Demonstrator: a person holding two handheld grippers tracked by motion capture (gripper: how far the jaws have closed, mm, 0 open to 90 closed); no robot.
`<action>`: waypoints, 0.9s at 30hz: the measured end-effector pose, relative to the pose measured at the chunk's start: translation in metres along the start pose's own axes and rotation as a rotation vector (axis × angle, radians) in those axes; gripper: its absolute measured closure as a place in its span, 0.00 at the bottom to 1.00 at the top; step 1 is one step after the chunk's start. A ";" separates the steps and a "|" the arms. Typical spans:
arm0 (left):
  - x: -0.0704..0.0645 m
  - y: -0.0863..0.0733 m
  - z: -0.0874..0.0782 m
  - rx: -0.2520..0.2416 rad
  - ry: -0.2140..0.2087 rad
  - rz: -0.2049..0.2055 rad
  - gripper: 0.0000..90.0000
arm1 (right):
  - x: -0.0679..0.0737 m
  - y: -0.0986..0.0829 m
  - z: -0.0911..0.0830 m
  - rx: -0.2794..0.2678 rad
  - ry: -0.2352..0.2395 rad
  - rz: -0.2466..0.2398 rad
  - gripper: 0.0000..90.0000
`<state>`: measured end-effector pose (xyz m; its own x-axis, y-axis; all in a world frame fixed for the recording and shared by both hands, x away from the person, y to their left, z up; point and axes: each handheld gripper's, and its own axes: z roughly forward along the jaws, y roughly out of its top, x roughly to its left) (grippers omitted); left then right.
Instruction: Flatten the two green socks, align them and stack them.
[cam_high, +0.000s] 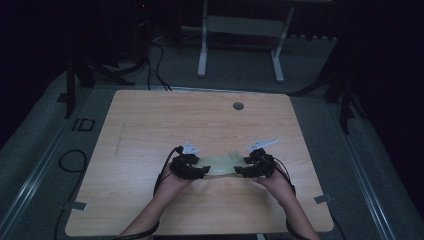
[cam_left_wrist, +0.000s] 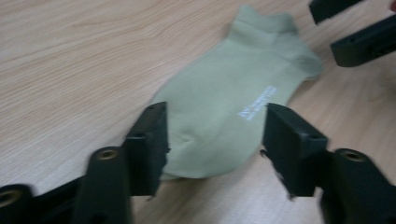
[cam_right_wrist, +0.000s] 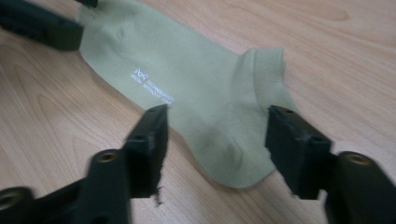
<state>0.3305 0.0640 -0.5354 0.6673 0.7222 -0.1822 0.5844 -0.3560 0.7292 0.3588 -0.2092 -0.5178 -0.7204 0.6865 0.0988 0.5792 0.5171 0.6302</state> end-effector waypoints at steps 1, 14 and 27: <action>-0.002 -0.001 0.000 0.004 -0.001 0.008 0.32 | 0.000 0.000 -0.002 -0.013 -0.002 0.009 0.34; -0.001 -0.022 -0.014 -0.020 0.060 0.033 0.03 | -0.011 -0.023 -0.018 -0.069 0.017 0.038 0.15; 0.010 -0.048 -0.028 -0.018 0.074 -0.006 0.03 | -0.028 -0.056 -0.035 -0.115 -0.038 0.072 0.15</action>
<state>0.2962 0.1047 -0.5543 0.6274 0.7664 -0.1378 0.5796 -0.3415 0.7399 0.3329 -0.2754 -0.5292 -0.6625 0.7396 0.1186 0.5794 0.4056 0.7069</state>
